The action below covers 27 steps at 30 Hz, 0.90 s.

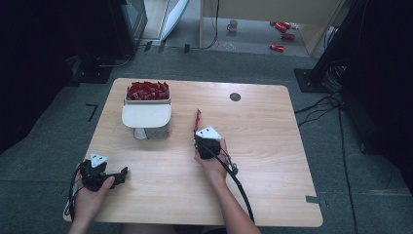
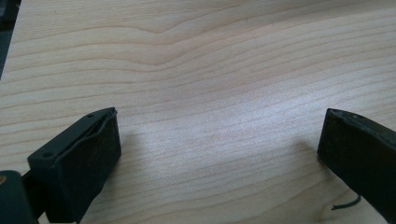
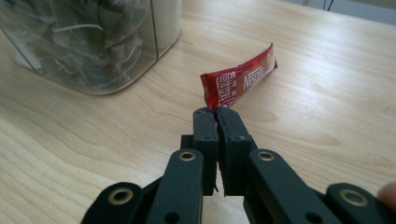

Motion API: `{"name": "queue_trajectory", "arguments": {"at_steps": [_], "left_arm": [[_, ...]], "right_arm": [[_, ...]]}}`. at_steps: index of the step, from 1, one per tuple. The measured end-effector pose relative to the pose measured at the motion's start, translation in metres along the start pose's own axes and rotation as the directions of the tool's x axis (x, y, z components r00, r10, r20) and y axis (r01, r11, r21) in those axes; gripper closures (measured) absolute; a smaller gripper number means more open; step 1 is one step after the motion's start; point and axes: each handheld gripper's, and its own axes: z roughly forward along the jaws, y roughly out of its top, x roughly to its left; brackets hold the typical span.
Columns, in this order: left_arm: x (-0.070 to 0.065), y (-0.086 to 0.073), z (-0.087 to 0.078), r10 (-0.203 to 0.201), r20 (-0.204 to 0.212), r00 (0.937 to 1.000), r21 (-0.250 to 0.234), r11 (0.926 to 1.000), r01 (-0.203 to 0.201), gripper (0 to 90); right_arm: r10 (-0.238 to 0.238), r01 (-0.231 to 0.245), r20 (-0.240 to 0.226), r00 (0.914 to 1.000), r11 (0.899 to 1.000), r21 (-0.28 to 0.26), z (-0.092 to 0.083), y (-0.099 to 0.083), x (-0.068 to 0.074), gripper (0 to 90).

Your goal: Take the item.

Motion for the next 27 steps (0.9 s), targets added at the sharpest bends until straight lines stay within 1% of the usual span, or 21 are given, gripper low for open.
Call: {"name": "queue_trajectory", "arguments": {"at_steps": [1, 4, 7, 9, 10, 11, 16, 17, 19, 22, 25, 27], "left_arm": [[0.000, 0.000, 0.000, 0.000, 0.000, 1.0000, 0.000, 1.0000, 0.000, 0.0], [0.000, 0.000, 0.000, 0.000, 0.000, 1.0000, 0.000, 1.0000, 0.000, 0.0], [0.000, 0.000, 0.000, 0.000, 0.000, 1.0000, 0.000, 1.0000, 0.000, 0.0], [0.000, 0.000, 0.000, 0.000, 0.000, 1.0000, 0.000, 1.0000, 0.000, 0.0], [0.000, 0.000, 0.000, 0.000, 0.000, 1.0000, 0.000, 1.0000, 0.000, 0.0], [0.000, 0.000, 0.000, 0.000, 0.000, 1.0000, 0.000, 1.0000, 0.000, 0.0], [0.000, 0.000, 0.000, 0.000, 0.000, 1.0000, 0.000, 1.0000, 0.000, 0.0], [0.000, 0.000, 0.000, 0.000, 0.000, 1.0000, 0.000, 1.0000, 0.000, 0.0], [0.000, 0.000, 0.000, 0.000, 0.000, 1.0000, 0.000, 1.0000, 0.000, 0.0], [0.000, 0.000, 0.000, 0.000, 0.000, 1.0000, 0.000, 1.0000, 0.000, 0.0], [0.000, 0.000, 0.000, 0.000, 0.000, 1.0000, 0.000, 1.0000, 0.000, 0.0], [0.000, 0.000, 0.000, 0.000, 0.000, 1.0000, 0.000, 1.0000, 0.000, 0.0]], "right_arm": [[0.000, 0.000, 0.000, 1.0000, 1.000, 0.000, 0.000, 0.000, 0.000, 85.0], [0.010, -0.010, -0.019, 0.9998, 1.000, 0.022, 0.001, -0.002, -0.001, 78.6], [0.014, -0.013, -0.028, 0.9995, 1.000, 0.028, -0.001, -0.003, -0.001, 68.3], [0.028, -0.027, -0.036, 0.9989, 0.999, 0.026, -0.002, -0.004, -0.003, 62.0], [0.044, -0.043, -0.045, 0.9980, 0.999, 0.024, -0.004, -0.005, -0.005, 56.4], [0.044, -0.043, -0.045, 0.9980, 0.999, 0.024, -0.004, -0.005, -0.005, 56.4], [0.060, -0.059, -0.059, 0.9964, 0.998, 0.021, -0.009, -0.008, -0.013, 47.3], [0.066, -0.065, -0.056, 0.9962, 0.998, 0.024, -0.010, -0.009, -0.015, 43.2], [0.081, -0.079, -0.045, 0.9957, 0.996, 0.035, -0.013, -0.010, -0.021, 38.2], [0.099, -0.099, -0.002, 0.9951, 0.994, 0.040, -0.019, -0.012, -0.031, 24.4], [0.120, -0.120, 0.022, 0.9926, 0.992, 0.038, -0.026, -0.013, -0.042, 14.3], [0.108, -0.110, 0.039, 0.9933, 0.993, 0.037, -0.031, -0.015, -0.049, 9.3]]}}
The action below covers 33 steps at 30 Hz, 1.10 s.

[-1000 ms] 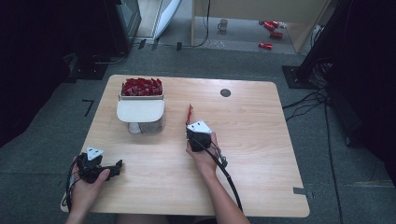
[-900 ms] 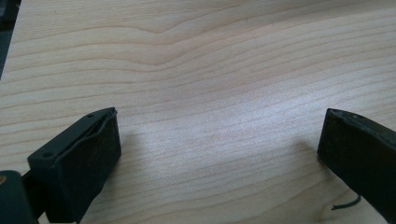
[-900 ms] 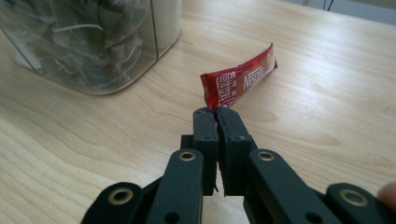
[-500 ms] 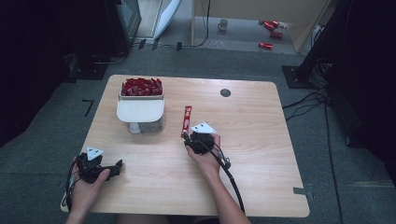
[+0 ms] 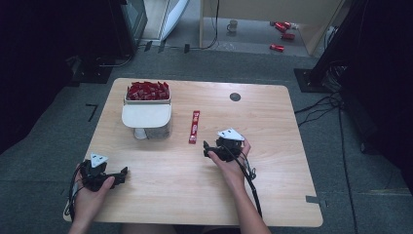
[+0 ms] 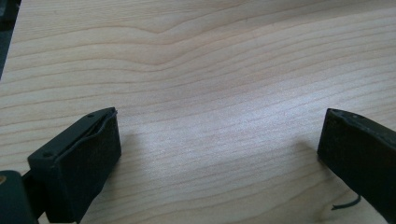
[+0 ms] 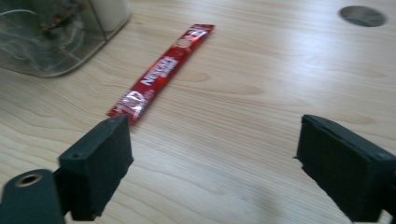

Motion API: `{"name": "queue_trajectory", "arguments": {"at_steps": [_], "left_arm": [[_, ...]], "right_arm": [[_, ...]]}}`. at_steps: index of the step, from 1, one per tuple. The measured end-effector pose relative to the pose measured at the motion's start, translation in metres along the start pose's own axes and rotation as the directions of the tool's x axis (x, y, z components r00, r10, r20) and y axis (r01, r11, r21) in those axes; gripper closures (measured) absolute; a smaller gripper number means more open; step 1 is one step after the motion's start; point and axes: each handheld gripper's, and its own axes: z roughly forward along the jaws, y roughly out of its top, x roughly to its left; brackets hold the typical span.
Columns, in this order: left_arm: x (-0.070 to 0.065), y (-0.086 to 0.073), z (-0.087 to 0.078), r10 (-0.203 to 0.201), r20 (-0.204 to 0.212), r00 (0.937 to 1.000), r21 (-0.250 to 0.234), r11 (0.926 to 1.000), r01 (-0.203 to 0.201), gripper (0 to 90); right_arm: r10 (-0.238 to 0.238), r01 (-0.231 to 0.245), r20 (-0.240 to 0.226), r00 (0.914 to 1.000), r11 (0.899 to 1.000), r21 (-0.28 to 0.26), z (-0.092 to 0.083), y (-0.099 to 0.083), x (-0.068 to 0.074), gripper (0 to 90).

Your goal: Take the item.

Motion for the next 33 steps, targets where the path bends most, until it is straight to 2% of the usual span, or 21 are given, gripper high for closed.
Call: {"name": "queue_trajectory", "arguments": {"at_steps": [3, 5, 6, 8, 9, 12, 20, 26, 30, 33], "left_arm": [[0.000, 0.000, 0.000, 0.000, 0.000, 1.0000, 0.000, 1.0000, 0.000, 0.0], [0.000, 0.000, 0.000, 0.000, 0.000, 1.0000, 0.000, 1.0000, 0.000, 0.0], [0.000, 0.000, 0.000, 0.000, 0.000, 1.0000, 0.000, 1.0000, 0.000, 0.0], [0.000, 0.000, 0.000, 0.001, 0.000, 1.0000, 0.000, 1.0000, -0.001, 0.0], [0.000, 0.000, 0.000, 0.000, 0.000, 1.0000, 0.000, 1.0000, 0.000, 0.0], [0.000, 0.000, 0.000, 0.000, 0.000, 1.0000, 0.000, 1.0000, 0.000, 0.0], [0.000, 0.000, 0.000, 0.001, 0.000, 1.0000, 0.000, 1.0000, -0.001, 0.0], [0.000, 0.000, 0.000, -0.001, 0.001, 1.0000, 0.000, 1.0000, 0.001, 0.0], [0.000, 0.000, 0.000, 0.001, 0.000, 1.0000, 0.001, 1.0000, -0.001, 0.0], [0.000, 0.000, 0.000, 0.000, 0.000, 1.0000, 0.001, 1.0000, 0.000, 0.0]], "right_arm": [[0.012, -0.012, 0.002, 0.9999, 1.000, -0.003, -0.009, -0.001, -0.011, 2.7], [0.020, -0.020, 0.015, 0.9997, 1.000, -0.003, -0.017, -0.003, -0.023, 1.8], [0.020, -0.020, 0.015, 0.9997, 1.000, -0.003, -0.017, -0.003, -0.023, 1.8], [0.021, -0.021, 0.027, 0.9994, 1.000, -0.005, -0.022, -0.005, -0.030, 1.8], [0.027, -0.027, 0.036, 0.9990, 1.000, -0.004, -0.027, -0.008, -0.038, 1.3], [0.036, -0.036, 0.056, 0.9978, 0.999, 0.002, -0.032, -0.011, -0.046, 1.1], [0.071, -0.074, 0.130, 0.9890, 0.997, 0.016, -0.050, -0.026, -0.080, 1.1], [0.089, -0.091, 0.149, 0.9849, 0.996, 0.010, -0.064, -0.038, -0.101, 1.1], [0.118, -0.121, 0.178, 0.9770, 0.993, 0.007, -0.075, -0.047, -0.117, 1.1], [0.123, -0.127, 0.189, 0.9742, 0.992, 0.009, -0.080, -0.052, -0.123, 1.1]]}}
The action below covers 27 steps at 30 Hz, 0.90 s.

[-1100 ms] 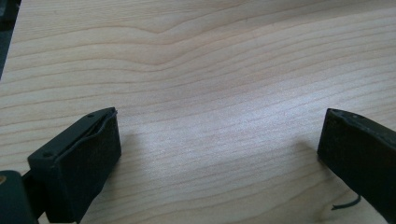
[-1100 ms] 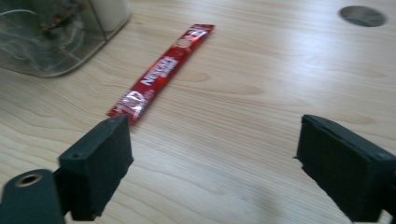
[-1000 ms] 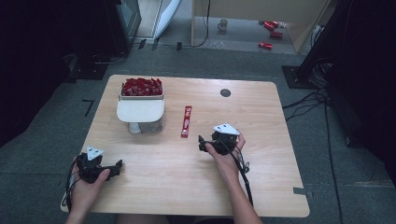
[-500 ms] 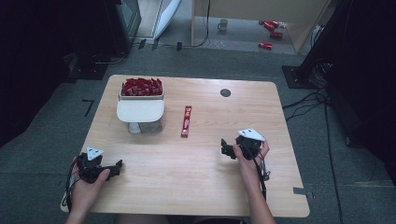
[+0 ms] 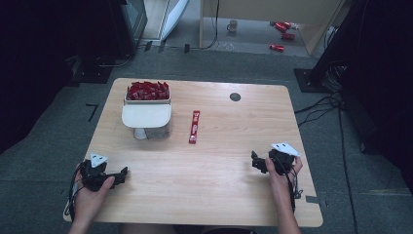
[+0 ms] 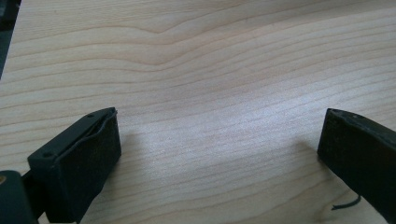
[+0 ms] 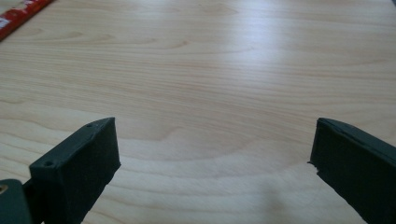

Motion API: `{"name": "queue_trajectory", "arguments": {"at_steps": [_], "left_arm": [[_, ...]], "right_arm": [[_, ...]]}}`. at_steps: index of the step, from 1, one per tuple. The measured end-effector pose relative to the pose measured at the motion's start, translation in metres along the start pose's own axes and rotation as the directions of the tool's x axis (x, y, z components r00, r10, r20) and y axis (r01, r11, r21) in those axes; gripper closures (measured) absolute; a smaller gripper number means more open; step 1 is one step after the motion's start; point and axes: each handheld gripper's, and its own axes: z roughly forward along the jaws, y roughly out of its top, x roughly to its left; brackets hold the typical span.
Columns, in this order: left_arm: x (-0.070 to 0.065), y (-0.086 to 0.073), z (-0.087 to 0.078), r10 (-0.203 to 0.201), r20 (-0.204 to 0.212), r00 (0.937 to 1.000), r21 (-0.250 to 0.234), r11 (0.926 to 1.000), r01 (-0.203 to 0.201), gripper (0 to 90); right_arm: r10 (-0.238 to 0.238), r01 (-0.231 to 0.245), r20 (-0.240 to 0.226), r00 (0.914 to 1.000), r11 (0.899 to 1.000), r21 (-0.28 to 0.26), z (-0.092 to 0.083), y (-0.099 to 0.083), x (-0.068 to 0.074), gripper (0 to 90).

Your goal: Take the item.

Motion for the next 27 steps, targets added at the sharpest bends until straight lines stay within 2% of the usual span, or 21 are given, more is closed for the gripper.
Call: {"name": "queue_trajectory", "arguments": {"at_steps": [3, 4, 10, 16, 19, 23, 25, 26, 27], "left_arm": [[0.000, 0.000, 0.000, 0.000, 0.000, 1.0000, -0.001, 1.0000, 0.000, 0.0], [0.000, 0.000, 0.000, 0.000, 0.000, 1.0000, 0.000, 1.0000, 0.000, 0.0], [0.000, 0.000, 0.000, 0.000, 0.000, 1.0000, 0.000, 1.0000, 0.000, 0.0], [0.000, 0.000, 0.000, 0.000, 0.000, 1.0000, 0.000, 1.0000, 0.000, 0.0], [0.000, 0.000, 0.000, 0.000, 0.000, 1.0000, 0.000, 1.0000, 0.000, 0.0], [0.000, 0.000, 0.000, 0.000, 0.000, 1.0000, 0.000, 1.0000, 0.000, 0.0], [0.000, 0.000, 0.000, 0.000, 0.000, 1.0000, 0.000, 1.0000, 0.000, 0.0], [0.000, 0.000, 0.000, 0.000, 0.000, 1.0000, 0.000, 1.0000, 0.000, 0.0], [0.000, 0.000, 0.000, 0.000, 0.000, 1.0000, 0.000, 1.0000, 0.000, 0.0]], "right_arm": [[0.023, -0.024, 0.024, 0.9994, 1.000, 0.007, -0.005, -0.007, -0.015, 1.1], [0.023, -0.024, 0.024, 0.9994, 1.000, 0.007, -0.005, -0.007, -0.015, 1.1], [0.054, -0.056, 0.062, 0.9967, 0.998, 0.033, -0.014, -0.019, -0.038, 1.1], [0.079, -0.084, 0.087, 0.9931, 0.995, 0.054, -0.020, -0.033, -0.054, 1.1], [0.098, -0.102, 0.085, 0.9916, 0.994, 0.046, -0.024, -0.036, -0.060, 1.2], [0.081, -0.088, 0.099, 0.9918, 0.994, 0.068, -0.027, -0.040, -0.063, 1.1], [0.063, -0.076, 0.115, 0.9913, 0.991, 0.109, -0.024, -0.041, -0.061, 1.1], [0.063, -0.076, 0.115, 0.9913, 0.991, 0.109, -0.024, -0.041, -0.061, 1.1], [0.043, -0.058, 0.128, 0.9909, 0.991, 0.118, -0.023, -0.041, -0.060, 0.7]]}}
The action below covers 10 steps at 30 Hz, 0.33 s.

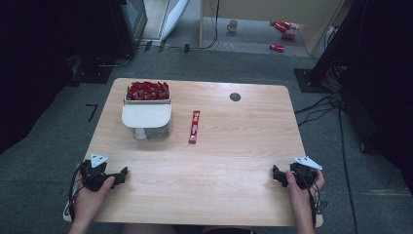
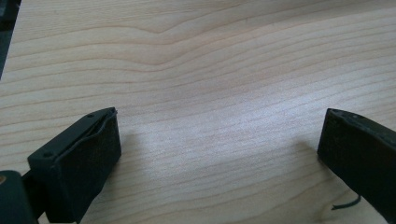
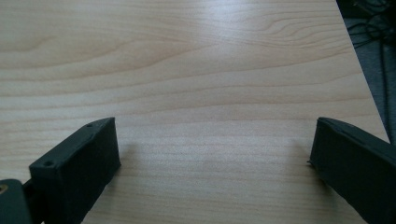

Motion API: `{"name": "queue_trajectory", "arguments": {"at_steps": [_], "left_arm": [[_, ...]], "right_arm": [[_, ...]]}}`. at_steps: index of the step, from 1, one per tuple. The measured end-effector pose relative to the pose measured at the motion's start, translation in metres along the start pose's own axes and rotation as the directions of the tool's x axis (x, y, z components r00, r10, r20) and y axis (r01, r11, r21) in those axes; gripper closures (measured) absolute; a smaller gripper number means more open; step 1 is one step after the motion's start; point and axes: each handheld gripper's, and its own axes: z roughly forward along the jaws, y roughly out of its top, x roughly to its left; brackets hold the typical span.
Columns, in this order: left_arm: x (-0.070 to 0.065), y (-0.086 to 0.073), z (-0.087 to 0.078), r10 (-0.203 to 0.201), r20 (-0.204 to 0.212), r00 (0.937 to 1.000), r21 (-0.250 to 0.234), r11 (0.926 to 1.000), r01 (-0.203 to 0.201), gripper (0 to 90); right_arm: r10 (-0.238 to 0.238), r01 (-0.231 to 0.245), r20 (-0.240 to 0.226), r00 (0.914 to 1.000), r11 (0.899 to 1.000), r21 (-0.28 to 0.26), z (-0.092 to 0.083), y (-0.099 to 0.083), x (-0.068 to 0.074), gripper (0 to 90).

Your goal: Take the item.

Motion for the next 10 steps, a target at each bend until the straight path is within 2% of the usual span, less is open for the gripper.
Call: {"name": "queue_trajectory", "arguments": {"at_steps": [10], "left_arm": [[-0.0001, -0.0001, 0.0000, -0.001, 0.000, 1.0000, -0.001, 1.0000, 0.001, 0.0]], "right_arm": [[-0.011, 0.011, -0.008, 0.9999, 1.000, 0.003, 0.0007, 0.0003, 0.0012, 0.6]]}}
